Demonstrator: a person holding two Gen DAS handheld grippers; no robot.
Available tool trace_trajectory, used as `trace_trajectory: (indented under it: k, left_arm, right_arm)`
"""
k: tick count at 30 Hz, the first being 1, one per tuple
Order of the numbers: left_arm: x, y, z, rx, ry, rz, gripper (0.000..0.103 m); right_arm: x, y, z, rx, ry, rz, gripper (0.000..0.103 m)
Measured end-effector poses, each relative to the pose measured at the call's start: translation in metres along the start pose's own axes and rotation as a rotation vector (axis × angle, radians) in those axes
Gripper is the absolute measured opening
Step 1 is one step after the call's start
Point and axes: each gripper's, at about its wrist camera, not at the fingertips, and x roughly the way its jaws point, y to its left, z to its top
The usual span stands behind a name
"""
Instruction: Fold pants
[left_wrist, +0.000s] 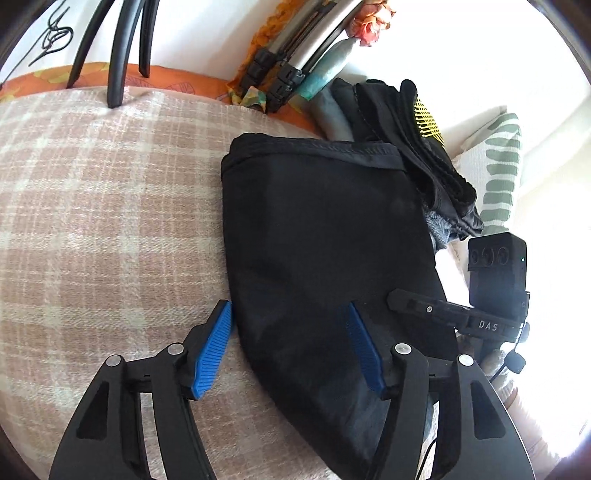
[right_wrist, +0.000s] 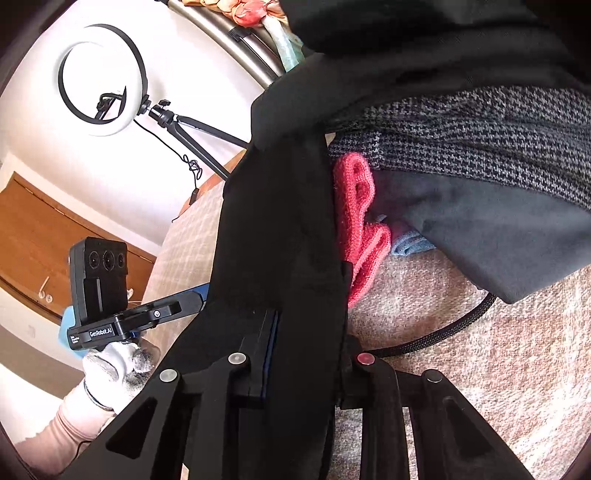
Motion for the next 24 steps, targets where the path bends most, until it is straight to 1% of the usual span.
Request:
trace_trajectory:
  k: [1,3,4,5,6,7,8,9,11,14,17,19,20,22,24]
  left_arm:
    - [0.002,-0.004,0.000,0.011,-0.012,0.009,0.063]
    - [0.004,-0.013,-0.001,0.034,-0.015,0.016,0.063]
    - [0.005,-0.015,-0.001,0.035,-0.015,0.019,0.061]
    - [0.005,-0.017,-0.001,0.028,-0.023,0.030,0.057]
    - [0.005,-0.016,-0.001,0.017,-0.029,0.047,0.045]
    - [0.004,-0.013,-0.001,0.004,-0.034,0.059,0.029]
    - [0.002,-0.009,-0.001,-0.011,-0.040,0.067,0.022]
    - [-0.001,-0.005,-0.002,-0.026,-0.044,0.062,0.018]
    - [-0.005,-0.001,-0.003,-0.040,-0.046,0.042,0.016]
    - [-0.008,-0.007,-0.006,-0.002,-0.050,0.064,0.016]
    - [0.000,-0.008,-0.006,0.015,-0.029,0.057,0.016]
    - [0.005,-0.004,-0.003,-0.033,-0.026,0.036,0.017]
    - [0.004,-0.005,-0.002,-0.034,-0.023,0.042,0.017]
    - [-0.004,-0.015,-0.003,0.008,-0.047,0.071,0.016]
    - [-0.015,-0.025,-0.007,0.034,-0.075,0.066,0.013]
  right_arm:
    - [0.000,0.001,-0.001,-0.003,-0.002,-0.002,0.022]
    - [0.000,0.002,-0.001,-0.007,-0.003,-0.009,0.022]
    - [0.000,0.003,-0.001,-0.007,-0.004,-0.015,0.022]
    - [0.000,0.005,-0.001,-0.009,-0.004,-0.026,0.022]
    - [-0.001,0.007,-0.002,-0.014,-0.007,-0.039,0.022]
    - [-0.001,0.012,-0.001,-0.018,-0.011,-0.055,0.021]
    - [-0.002,0.015,-0.002,-0.026,-0.016,-0.068,0.020]
    - [-0.003,0.020,-0.003,-0.038,-0.021,-0.082,0.020]
    - [-0.004,0.028,-0.004,-0.059,-0.028,-0.105,0.018]
    - [-0.004,0.037,-0.006,-0.088,-0.025,-0.142,0.018]
    - [-0.002,0.036,-0.006,-0.082,-0.019,-0.167,0.018]
    - [-0.001,0.036,-0.006,-0.073,-0.020,-0.177,0.018]
    - [-0.001,0.039,-0.006,-0.075,-0.023,-0.184,0.017]
    - [-0.005,0.049,-0.007,-0.098,-0.033,-0.202,0.017]
    - [-0.011,0.060,-0.011,-0.127,-0.042,-0.210,0.016]
